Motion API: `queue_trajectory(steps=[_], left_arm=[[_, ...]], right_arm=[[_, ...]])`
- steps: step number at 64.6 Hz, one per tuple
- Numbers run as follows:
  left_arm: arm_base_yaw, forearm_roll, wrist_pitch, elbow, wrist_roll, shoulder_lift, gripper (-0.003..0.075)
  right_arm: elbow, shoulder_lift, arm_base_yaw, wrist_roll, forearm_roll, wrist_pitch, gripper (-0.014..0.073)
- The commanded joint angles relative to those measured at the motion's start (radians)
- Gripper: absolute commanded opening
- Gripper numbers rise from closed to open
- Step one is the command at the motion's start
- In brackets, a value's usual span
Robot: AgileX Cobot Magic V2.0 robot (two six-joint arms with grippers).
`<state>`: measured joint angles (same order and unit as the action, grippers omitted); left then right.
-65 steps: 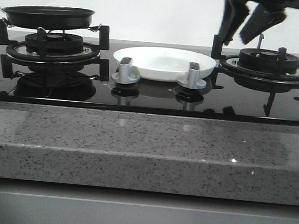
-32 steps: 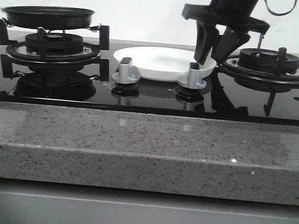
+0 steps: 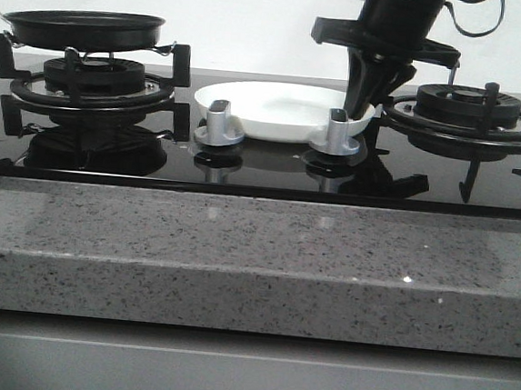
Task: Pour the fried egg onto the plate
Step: 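Reach the right gripper down to the white plate rim and grasp it, then lift the white plate with the right gripper and move it beside the frying pan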
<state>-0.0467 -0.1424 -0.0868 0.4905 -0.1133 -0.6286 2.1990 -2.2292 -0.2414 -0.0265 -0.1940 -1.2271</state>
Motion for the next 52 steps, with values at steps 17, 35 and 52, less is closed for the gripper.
queue_trajectory(steps=[17,35,52], left_arm=[[0.001,-0.002,0.087,0.037,0.011,-0.004,0.0672],[0.001,-0.002,0.087,0.037,0.011,-0.004,0.0671],[0.001,-0.002,0.087,0.037,0.011,-0.004,0.0671]], right_arm=[[0.092,0.066,0.026,0.000,-0.026,-0.106,-0.0056],[0.157,0.122,0.040,0.000,-0.095,-0.107,-0.0056],[0.077,0.224,0.030,-0.048,-0.096,-0.107,-0.0060]])
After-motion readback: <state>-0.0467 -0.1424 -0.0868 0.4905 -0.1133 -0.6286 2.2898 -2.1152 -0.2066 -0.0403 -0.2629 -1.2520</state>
